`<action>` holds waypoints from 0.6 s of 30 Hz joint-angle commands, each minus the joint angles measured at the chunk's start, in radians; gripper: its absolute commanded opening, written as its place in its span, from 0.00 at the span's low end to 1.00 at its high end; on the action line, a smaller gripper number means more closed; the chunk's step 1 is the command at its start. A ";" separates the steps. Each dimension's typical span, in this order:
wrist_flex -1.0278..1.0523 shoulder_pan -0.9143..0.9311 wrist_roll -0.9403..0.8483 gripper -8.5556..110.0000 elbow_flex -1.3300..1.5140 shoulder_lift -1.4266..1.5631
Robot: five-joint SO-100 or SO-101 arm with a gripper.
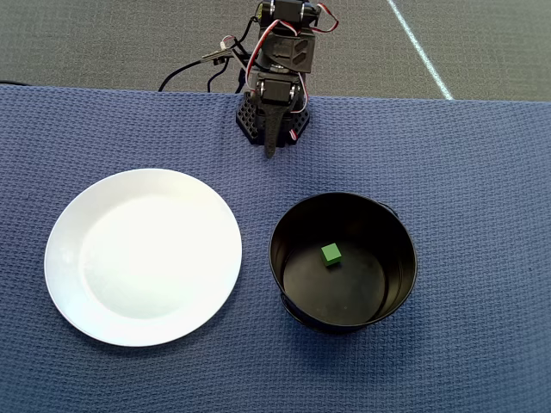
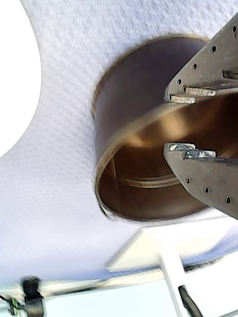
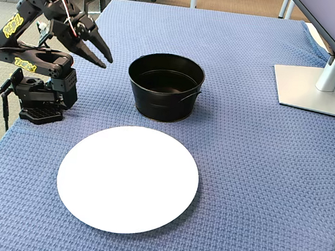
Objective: Pick up the green cubes from the white plate and place them in the black recipient
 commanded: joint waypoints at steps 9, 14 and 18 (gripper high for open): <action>0.017 0.063 0.005 0.07 0.040 0.063; 0.017 0.069 0.005 0.07 0.037 0.071; 0.017 0.069 0.002 0.07 0.038 0.072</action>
